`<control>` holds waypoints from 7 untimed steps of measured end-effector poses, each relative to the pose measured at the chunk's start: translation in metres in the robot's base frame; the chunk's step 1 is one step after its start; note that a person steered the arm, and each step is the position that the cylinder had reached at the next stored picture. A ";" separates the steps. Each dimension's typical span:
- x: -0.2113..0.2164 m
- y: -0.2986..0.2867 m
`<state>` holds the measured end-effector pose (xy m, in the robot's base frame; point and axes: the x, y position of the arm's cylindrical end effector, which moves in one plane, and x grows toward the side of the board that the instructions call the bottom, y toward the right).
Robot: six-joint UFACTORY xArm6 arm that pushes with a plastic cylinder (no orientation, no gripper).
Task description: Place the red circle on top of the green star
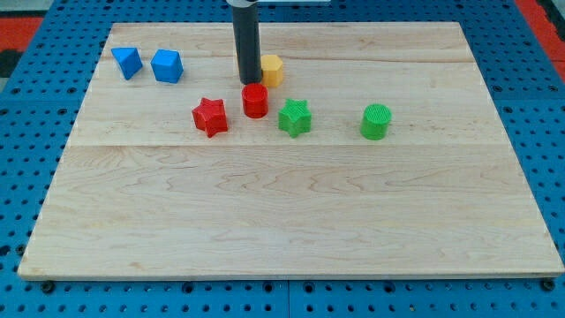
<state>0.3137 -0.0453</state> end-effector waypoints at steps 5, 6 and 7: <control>0.053 0.054; 0.057 0.042; 0.058 0.040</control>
<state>0.3720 -0.0055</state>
